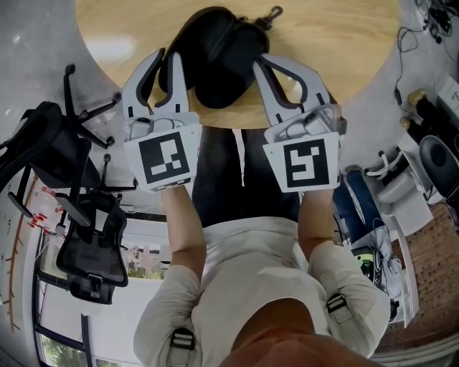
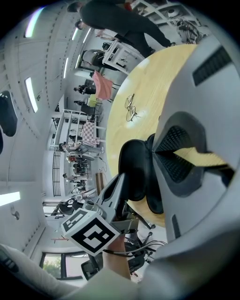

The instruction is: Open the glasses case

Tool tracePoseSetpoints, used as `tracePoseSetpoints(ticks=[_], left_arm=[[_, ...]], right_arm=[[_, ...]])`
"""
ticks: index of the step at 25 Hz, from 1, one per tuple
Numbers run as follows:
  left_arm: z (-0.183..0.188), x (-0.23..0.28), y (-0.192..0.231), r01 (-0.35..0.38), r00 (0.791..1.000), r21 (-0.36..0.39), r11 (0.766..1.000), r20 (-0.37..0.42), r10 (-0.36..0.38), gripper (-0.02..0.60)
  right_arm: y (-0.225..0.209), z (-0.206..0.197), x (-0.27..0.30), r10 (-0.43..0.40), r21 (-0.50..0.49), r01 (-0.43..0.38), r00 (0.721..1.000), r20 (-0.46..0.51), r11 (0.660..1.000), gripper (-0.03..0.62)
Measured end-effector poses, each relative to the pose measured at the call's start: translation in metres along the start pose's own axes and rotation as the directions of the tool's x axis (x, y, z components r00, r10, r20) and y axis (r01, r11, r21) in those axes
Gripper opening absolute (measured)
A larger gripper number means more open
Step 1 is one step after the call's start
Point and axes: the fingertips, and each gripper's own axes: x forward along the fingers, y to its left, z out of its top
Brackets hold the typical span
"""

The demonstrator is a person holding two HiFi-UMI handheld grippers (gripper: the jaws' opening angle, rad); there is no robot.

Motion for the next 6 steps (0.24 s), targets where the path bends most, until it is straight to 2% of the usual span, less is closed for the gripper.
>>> tracePoseSetpoints(ticks=[6], left_arm=[[0.0002,-0.0002,-0.0001,-0.002,1.000,0.002,1.000,0.003,0.002,0.057]], right_arm=[[-0.0003,-0.0005,0.0009,-0.002,-0.001,0.002,1.000,-0.001,1.000,0.018]])
